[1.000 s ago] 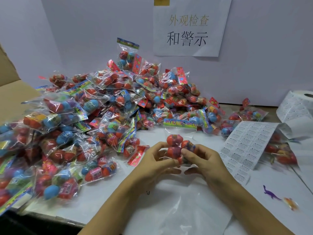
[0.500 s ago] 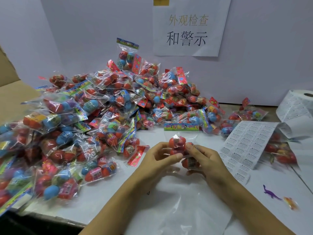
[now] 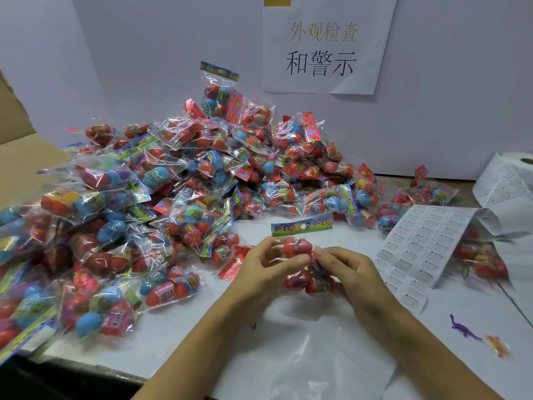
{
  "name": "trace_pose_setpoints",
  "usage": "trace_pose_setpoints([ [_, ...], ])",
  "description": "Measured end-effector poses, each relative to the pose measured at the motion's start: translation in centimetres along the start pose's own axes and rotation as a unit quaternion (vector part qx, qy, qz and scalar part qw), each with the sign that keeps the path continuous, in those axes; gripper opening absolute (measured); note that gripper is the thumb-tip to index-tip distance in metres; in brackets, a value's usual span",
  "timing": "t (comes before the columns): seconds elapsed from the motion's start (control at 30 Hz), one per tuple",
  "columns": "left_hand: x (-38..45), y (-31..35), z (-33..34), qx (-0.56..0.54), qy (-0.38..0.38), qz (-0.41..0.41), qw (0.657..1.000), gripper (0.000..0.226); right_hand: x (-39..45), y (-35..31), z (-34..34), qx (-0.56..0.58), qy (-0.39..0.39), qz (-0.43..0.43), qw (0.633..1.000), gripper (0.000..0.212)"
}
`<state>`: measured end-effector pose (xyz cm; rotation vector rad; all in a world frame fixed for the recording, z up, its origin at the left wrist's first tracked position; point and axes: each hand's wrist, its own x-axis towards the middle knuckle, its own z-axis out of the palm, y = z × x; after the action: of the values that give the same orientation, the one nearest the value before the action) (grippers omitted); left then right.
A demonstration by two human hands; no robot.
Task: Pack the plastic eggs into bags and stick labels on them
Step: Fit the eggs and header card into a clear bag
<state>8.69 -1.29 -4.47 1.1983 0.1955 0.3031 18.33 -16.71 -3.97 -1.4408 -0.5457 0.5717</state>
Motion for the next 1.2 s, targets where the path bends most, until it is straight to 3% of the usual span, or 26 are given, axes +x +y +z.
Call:
trace_pose_setpoints([
  [0.27, 0.1, 0.2, -0.3, 0.041, 0.064, 0.017, 0.997, 0.008, -0.2, 0.2, 0.4, -0.042, -0.028, -0.002, 0.999, 0.037],
  [0.53, 0.1, 0.1, -0.4, 0.073, 0.056, 0.032, 0.995, 0.021, -0.3, 0.0, 0.4, -0.022, -0.018, -0.006, 1.000, 0.039],
  [0.7, -0.1, 0.4, 0.1, 0.057, 0.041, -0.013, 0.997, 0.025, -0.1, 0.0, 0.5, 0.004, 0.019, -0.005, 1.000, 0.041],
  [0.9, -0.2, 0.8, 0.1, 0.042, 0.060, -0.044, 0.996, 0.012, -0.1, 0.3, 0.5, -0.003, 0.026, -0.012, 1.000, 0.044],
  [1.2, 0.0, 0.9, 0.4, 0.019, 0.073, -0.051, 0.996, 0.020, 0.0, -0.2, 0.6, 0.065, 0.059, 0.003, 0.996, 0.039],
])
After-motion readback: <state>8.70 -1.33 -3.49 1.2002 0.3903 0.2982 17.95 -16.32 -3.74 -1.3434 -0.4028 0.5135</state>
